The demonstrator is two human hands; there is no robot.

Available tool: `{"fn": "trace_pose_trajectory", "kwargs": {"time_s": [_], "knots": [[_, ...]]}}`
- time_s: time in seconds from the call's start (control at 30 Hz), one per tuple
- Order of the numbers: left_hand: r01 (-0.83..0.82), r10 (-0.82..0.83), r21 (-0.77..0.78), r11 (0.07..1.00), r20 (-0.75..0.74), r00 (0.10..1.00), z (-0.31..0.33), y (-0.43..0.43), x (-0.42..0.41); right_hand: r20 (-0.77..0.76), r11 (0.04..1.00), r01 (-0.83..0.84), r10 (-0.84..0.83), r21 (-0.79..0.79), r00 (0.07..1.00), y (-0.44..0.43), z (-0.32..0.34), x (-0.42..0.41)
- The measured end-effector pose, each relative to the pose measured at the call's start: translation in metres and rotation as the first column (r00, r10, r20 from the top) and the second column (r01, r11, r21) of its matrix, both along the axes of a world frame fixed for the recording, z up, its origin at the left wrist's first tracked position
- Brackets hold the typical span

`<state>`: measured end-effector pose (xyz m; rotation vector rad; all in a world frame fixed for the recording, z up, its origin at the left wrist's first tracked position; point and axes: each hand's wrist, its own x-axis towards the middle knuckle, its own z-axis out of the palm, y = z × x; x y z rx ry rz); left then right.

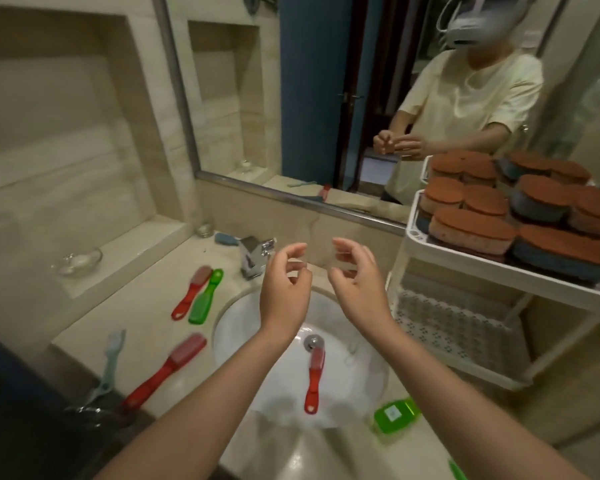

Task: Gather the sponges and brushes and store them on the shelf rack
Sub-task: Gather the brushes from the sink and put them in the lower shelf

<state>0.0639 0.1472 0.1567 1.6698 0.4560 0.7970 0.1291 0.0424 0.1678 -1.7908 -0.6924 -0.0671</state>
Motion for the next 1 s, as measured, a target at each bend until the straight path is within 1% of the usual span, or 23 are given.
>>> {"fn": "trace_pose_trajectory", "kwargs": {"time_s": [0.17, 0.27, 0.5, 0.6, 0.73, 0.83, 1.0], "knots": [[-0.063, 0.061, -0.018, 0.998, -0.077, 0.995, -0.038, 0.033, -0.041, -0.103, 0.995, -0.083, 0.076, -0.061, 0.992, 0.035, -0.036, -0.031], [-0.091, 0.085, -0.03, 0.995, -0.166, 0.982, -0.057, 0.053, -0.072, -0.139, 0.986, -0.117, 0.101, -0.119, 0.985, 0.055, -0.055, -0.052], [-0.097, 0.079, -0.05, 0.994, -0.277, 0.958, -0.086, 0.106, -0.137, -0.203, 0.957, -0.181, 0.135, -0.229, 0.97, 0.101, -0.085, -0.106], [-0.077, 0.047, -0.076, 0.994, -0.33, 0.943, -0.096, 0.129, -0.158, -0.269, 0.955, -0.192, 0.128, -0.228, 0.955, 0.121, -0.094, -0.123], [-0.069, 0.037, -0.073, 0.995, -0.371, 0.928, -0.11, 0.155, -0.178, -0.346, 0.953, -0.189, 0.098, -0.238, 0.933, 0.141, -0.106, -0.138], [-0.077, 0.035, -0.072, 0.994, -0.46, 0.887, -0.125, 0.17, -0.186, -0.378, 0.946, -0.196, 0.089, -0.257, 0.922, 0.152, -0.115, -0.142], [-0.071, 0.003, -0.102, 0.992, -0.549, 0.836, -0.152, 0.188, -0.178, -0.414, 0.92, -0.243, 0.101, -0.307, 0.905, 0.17, -0.133, -0.133]]}}
